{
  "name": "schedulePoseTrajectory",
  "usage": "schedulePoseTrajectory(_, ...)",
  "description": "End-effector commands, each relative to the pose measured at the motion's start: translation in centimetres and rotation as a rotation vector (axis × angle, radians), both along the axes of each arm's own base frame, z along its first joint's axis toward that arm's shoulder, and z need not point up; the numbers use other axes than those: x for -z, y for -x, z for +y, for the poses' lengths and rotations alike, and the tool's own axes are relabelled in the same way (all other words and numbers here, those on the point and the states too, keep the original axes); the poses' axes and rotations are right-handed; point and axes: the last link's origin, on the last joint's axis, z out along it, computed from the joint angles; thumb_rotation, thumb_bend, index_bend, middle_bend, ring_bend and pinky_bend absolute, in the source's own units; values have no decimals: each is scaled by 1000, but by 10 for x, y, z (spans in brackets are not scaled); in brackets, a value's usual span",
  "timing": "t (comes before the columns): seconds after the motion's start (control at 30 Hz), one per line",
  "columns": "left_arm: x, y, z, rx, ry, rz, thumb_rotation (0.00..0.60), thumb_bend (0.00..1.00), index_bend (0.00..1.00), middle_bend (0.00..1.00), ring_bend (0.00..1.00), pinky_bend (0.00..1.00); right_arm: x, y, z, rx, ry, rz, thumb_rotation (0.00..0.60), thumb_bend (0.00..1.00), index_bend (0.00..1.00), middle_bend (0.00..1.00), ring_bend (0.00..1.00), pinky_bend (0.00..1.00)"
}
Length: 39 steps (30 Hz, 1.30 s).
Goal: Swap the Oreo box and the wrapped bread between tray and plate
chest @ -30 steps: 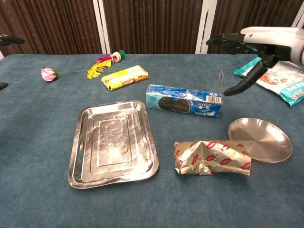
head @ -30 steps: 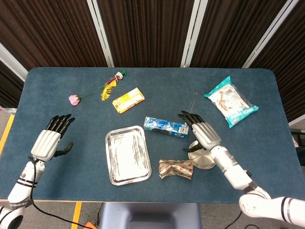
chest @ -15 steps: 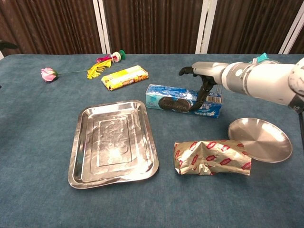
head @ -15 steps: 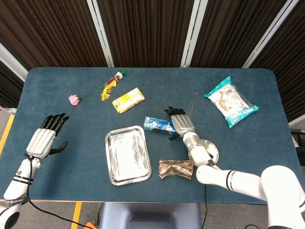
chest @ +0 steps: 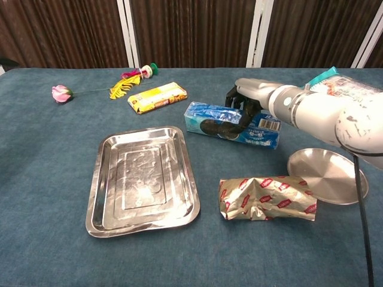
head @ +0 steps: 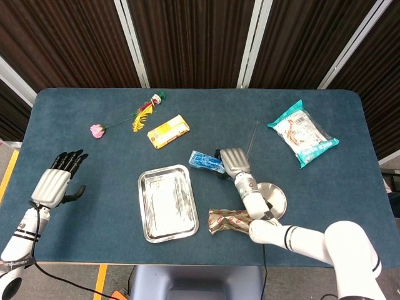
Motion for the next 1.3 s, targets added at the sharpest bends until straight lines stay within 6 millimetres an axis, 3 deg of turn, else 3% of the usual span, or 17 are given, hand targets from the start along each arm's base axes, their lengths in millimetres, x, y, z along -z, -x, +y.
schedulePoseTrajectory(0.03,-2,-1,-4,3,0,-1,600,403,0,0,0,0,-14,-3,4,-27,42,-34,600,456,771,667,597,740)
schedulePoseTrajectory(0.13,-3,-3,-12,14,22,10,600,403,0,0,0,0,-37,1,18,-74,96,-72,600,464,786,680,609,745)
schedulePoseTrajectory(0.23,-3,-9,-25,35,62,32,600,403,0,0,0,0,-63,17,43,-98,116,-118,600,463,791,683,613,745)
schedulePoseTrajectory(0.33,-1,-18,-36,75,88,56,600,404,0,0,0,0,-89,47,71,-93,116,-112,600,464,791,683,612,745)
schedulePoseTrajectory(0.47,6,-33,-48,133,110,67,600,404,0,0,0,0,-115,105,102,-64,142,-7,600,463,788,683,613,745)
schedulePoseTrajectory(0.57,12,-40,-52,157,124,73,600,405,0,0,0,0,-115,140,118,-28,139,35,600,464,780,683,612,742)
schedulePoseTrajectory(0.67,20,-44,-54,172,152,77,600,405,0,0,0,0,-107,162,123,-9,116,47,600,464,778,683,613,739)
schedulePoseTrajectory(0.8,23,-46,-56,182,168,72,600,405,0,0,0,0,-103,167,123,-16,112,50,600,464,760,683,611,733)
schedulePoseTrajectory(1.03,35,-45,-63,192,212,53,600,404,0,0,0,0,-85,165,122,-67,62,-45,600,463,529,654,526,661)
schedulePoseTrajectory(1.13,40,-44,-68,194,243,28,600,404,0,0,0,0,-86,165,128,-68,32,-59,600,403,234,451,370,514)
schedulePoseTrajectory(1.2,42,-45,-70,205,257,29,600,401,0,0,0,0,-92,164,131,-63,33,-85,600,309,43,280,209,381)
schedulePoseTrajectory(1.3,45,-49,-73,231,271,21,600,394,0,0,0,0,-101,164,139,-43,5,-111,600,191,0,92,39,233)
